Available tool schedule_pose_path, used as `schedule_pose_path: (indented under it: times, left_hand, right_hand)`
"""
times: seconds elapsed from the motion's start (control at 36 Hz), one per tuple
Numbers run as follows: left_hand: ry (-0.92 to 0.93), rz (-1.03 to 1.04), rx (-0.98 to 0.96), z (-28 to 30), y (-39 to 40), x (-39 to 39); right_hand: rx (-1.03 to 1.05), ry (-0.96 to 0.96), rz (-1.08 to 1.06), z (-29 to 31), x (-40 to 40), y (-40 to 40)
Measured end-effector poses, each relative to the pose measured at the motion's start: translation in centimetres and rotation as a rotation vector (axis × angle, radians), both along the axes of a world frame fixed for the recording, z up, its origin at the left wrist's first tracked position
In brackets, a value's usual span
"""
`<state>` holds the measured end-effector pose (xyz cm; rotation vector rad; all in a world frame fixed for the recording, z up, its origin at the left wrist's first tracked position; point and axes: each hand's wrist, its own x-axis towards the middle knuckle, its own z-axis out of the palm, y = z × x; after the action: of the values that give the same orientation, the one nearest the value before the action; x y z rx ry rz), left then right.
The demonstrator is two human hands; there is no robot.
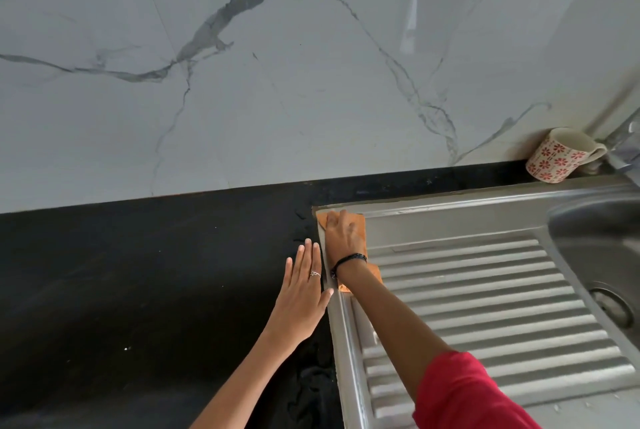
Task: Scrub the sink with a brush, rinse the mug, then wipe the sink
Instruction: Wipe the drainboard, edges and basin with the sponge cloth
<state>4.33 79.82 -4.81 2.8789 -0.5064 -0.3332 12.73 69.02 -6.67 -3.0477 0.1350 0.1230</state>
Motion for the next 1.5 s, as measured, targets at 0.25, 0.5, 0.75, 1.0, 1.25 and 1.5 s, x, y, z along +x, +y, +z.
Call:
schedule_pose_path:
  times: [0.25, 0.5, 0.75, 1.0, 1.25, 1.5]
  left_hand:
    - [0.012, -0.051, -0.017, 0.6, -0.7, 0.0]
    - [0.037, -0.032, -0.076, 1.6, 0.8, -1.8]
    - [0.021, -0.043, -0.154, 2.3, -0.7, -3.3]
    - [0.009, 0.018, -0.177, 2.6, -0.4, -4.5]
    - [-0.016, 0.021, -0.103, 1.8, -1.6, -4.2]
    - [0.01, 0.04, -0.012, 1.0, -5.9, -3.3]
  right_hand:
    - [-0.096, -0.007, -0.086, -0.6, -0.7, -3.0]
    - [-0.109, 0.048, -0.23, 2.1, -2.8, -10.3]
    - [0.299, 0.128, -0.076, 4.8, -3.0, -8.3]
    - [0.001, 0.129, 0.223, -2.0, -8.6, -5.9]
    - [0.021, 0.087, 0.188, -1.6, -5.9, -4.8]
    - [0.048, 0.116, 0.198, -2.3, -4.0, -6.3]
